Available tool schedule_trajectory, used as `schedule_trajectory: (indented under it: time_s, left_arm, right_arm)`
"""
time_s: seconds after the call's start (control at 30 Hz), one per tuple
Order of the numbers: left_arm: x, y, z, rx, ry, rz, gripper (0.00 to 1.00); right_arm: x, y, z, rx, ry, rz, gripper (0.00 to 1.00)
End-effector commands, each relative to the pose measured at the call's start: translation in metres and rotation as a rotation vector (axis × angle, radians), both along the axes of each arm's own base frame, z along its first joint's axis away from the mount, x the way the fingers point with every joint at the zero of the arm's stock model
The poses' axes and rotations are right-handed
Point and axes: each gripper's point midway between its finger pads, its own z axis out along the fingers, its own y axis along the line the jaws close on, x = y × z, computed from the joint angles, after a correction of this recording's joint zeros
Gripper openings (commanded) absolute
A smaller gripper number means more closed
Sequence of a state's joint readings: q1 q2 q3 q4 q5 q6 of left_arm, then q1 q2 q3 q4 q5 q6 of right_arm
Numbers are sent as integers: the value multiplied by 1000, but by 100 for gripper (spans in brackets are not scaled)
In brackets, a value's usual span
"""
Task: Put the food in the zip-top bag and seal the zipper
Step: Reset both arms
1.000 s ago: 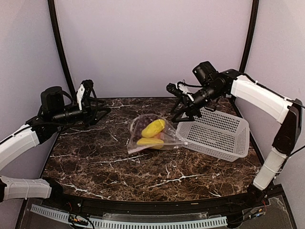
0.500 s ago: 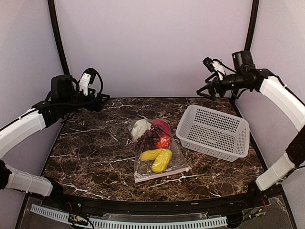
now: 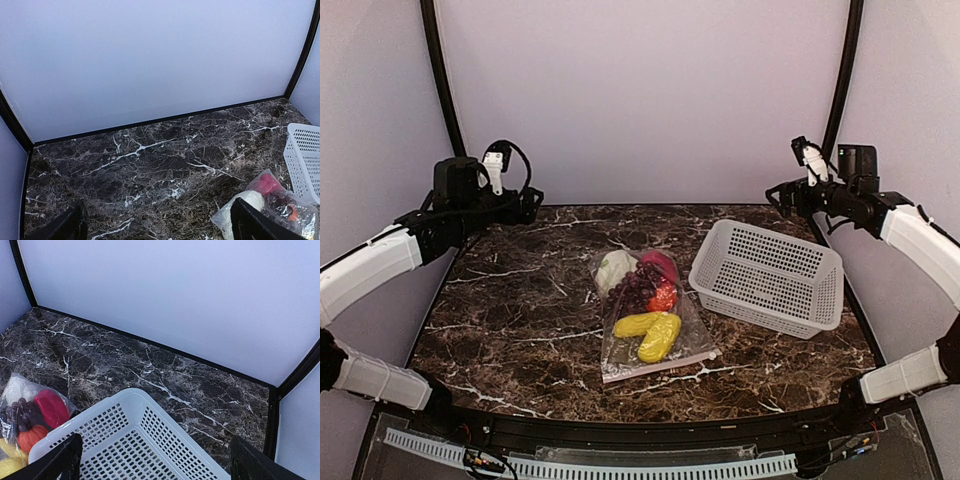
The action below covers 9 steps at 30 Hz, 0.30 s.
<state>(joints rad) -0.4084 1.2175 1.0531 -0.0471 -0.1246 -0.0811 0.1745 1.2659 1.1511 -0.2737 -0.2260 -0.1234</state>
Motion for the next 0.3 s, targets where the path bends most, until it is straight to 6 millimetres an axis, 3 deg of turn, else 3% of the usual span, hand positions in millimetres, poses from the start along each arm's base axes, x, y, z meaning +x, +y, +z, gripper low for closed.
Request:
schedule_trajectory:
  time_s: [0.0, 0.27]
  left_arm:
    - [-5, 7, -2, -30, -39, 32, 99]
    - [-15, 8, -13, -34, -62, 10, 99]
  right_arm:
    - [-1, -5, 25, 29, -109, -21, 98]
    - [1, 3, 22, 58, -77, 19, 99]
